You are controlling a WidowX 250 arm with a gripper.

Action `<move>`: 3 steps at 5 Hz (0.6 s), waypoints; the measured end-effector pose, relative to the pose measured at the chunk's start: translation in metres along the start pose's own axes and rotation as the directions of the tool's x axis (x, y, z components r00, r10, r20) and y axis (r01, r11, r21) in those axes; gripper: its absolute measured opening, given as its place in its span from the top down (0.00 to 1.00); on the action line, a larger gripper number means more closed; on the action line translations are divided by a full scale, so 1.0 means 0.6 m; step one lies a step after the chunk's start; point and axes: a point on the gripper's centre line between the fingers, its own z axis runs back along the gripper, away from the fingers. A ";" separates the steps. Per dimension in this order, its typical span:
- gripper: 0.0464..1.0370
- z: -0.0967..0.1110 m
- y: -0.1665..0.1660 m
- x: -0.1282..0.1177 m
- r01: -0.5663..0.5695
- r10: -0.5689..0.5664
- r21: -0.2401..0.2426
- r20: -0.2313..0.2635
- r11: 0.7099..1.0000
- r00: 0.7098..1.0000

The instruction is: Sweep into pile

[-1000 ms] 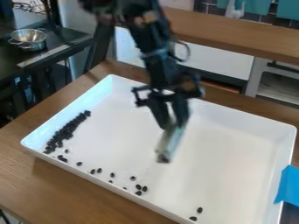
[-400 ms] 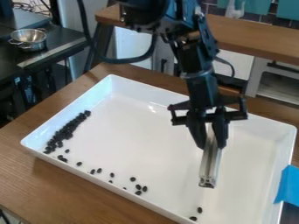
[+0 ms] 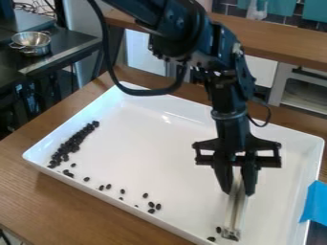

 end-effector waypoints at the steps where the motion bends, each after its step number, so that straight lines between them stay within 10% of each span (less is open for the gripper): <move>1: 0.70 -0.032 -0.008 -0.015 0.002 -0.002 0.029 0.000 1.000 1.000; 3: 0.70 -0.049 -0.017 -0.019 -0.008 0.007 0.044 0.030 0.999 1.000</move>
